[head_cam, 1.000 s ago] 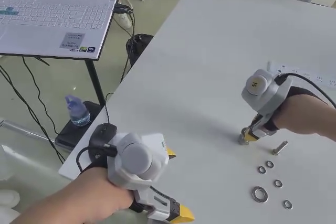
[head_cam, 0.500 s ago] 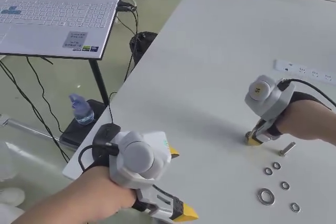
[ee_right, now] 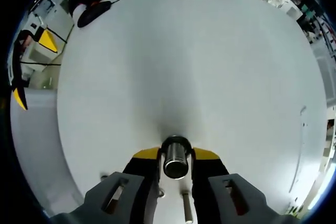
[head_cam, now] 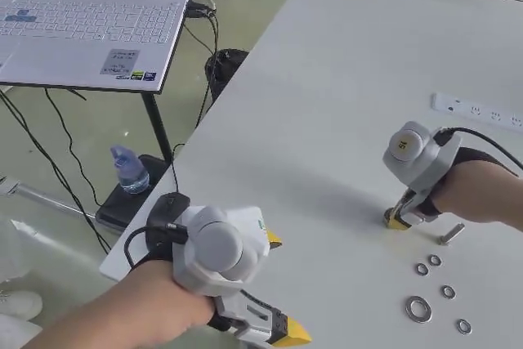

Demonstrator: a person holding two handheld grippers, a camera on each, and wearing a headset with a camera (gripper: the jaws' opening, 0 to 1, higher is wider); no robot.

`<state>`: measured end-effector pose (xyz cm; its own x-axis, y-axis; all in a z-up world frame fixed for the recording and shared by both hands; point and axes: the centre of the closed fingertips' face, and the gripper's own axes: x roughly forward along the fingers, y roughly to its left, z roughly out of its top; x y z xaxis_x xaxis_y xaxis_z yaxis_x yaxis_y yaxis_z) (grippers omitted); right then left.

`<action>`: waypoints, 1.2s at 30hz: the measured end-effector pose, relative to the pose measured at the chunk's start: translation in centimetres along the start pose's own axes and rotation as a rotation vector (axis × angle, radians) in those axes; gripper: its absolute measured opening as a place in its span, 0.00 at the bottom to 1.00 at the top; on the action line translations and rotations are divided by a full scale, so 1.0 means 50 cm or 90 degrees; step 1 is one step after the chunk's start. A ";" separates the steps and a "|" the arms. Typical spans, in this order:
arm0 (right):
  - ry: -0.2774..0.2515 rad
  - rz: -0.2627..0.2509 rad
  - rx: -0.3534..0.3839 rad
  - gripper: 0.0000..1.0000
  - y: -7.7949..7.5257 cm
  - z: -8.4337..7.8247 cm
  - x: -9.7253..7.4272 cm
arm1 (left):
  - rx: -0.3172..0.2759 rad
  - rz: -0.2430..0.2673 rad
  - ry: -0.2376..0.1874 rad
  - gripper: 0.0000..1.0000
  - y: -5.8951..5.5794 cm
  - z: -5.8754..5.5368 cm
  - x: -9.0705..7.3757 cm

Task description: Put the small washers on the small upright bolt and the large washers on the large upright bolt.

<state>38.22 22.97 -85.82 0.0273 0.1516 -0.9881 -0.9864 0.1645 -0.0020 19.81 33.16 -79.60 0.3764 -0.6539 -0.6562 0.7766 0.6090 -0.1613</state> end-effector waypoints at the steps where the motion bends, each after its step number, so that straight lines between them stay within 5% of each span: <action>1: 0.000 0.000 0.000 0.22 0.000 0.000 0.000 | 0.001 0.000 0.001 0.75 -0.001 0.000 0.000; 10: 0.002 -0.001 -0.003 0.23 0.001 0.000 0.002 | -0.001 0.007 -0.003 0.76 0.004 0.003 -0.003; 23: 0.001 0.002 -0.014 0.26 0.005 -0.003 0.007 | -0.011 0.030 -0.036 0.89 0.011 0.026 -0.003; 30: -0.019 -0.016 -0.034 0.42 -0.007 0.007 0.000 | -0.009 0.037 -0.044 0.93 0.009 0.026 -0.003; 36: -0.028 -0.009 -0.032 0.44 -0.004 0.013 -0.008 | -0.012 0.035 -0.041 0.94 0.004 0.026 -0.006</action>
<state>38.49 23.53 -85.33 0.0472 0.1924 -0.9802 -0.9927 0.1184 -0.0246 20.49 32.89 -78.50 0.4498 -0.6466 -0.6161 0.7448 0.6522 -0.1407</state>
